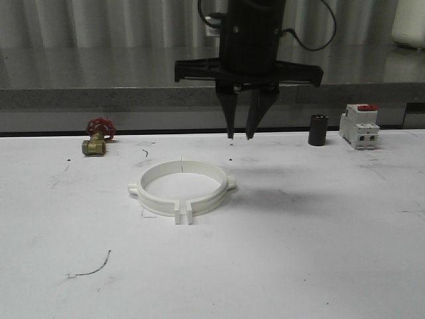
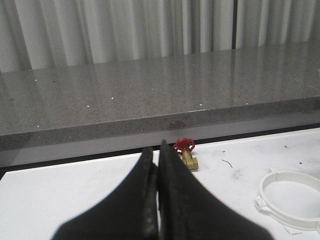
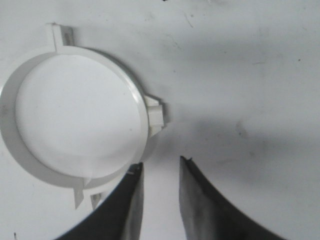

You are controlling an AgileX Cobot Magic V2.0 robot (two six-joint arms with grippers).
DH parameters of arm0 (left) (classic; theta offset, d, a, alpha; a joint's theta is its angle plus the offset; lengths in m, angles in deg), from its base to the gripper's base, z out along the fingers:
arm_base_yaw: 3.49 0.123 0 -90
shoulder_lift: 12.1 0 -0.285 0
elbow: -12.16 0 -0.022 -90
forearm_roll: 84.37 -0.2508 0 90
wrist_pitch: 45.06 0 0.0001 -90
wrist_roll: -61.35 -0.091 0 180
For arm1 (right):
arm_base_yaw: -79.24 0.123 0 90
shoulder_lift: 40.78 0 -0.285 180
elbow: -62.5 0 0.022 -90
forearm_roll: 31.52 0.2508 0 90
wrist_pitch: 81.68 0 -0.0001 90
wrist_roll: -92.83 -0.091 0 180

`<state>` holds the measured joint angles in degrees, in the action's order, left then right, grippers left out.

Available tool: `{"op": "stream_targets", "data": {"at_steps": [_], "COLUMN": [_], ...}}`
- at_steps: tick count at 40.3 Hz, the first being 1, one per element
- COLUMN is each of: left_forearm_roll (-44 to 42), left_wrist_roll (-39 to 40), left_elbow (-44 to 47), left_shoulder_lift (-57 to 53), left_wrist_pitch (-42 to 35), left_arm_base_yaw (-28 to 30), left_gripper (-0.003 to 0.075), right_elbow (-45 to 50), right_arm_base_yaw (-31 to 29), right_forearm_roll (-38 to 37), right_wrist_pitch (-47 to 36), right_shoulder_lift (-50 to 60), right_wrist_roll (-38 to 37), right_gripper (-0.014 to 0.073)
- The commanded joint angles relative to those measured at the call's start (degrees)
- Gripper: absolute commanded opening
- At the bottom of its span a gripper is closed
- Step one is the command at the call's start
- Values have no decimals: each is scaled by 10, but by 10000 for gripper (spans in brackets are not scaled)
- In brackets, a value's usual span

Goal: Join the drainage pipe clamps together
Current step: 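Open the right gripper and raise it away from the ring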

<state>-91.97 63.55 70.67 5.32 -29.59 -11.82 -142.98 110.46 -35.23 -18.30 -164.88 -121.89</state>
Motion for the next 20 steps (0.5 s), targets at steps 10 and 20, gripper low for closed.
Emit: {"op": "stream_targets", "data": {"at_steps": [10,20], "left_forearm_roll": [0,0], "left_wrist_roll": [0,0], "left_elbow": [-15,-15], "left_shoulder_lift": [5,5], "left_wrist_pitch": [-46,-46], "left_arm_base_yaw": [1,1], "left_gripper": [-20,-20], "right_elbow": [56,180], "right_arm_base_yaw": [-5,-64], "right_forearm_roll": [11,13], "right_wrist_pitch": [-27,-51], "right_shoulder_lift": [137,244], "right_wrist_roll": [71,122], "right_gripper": [-61,-62]}}
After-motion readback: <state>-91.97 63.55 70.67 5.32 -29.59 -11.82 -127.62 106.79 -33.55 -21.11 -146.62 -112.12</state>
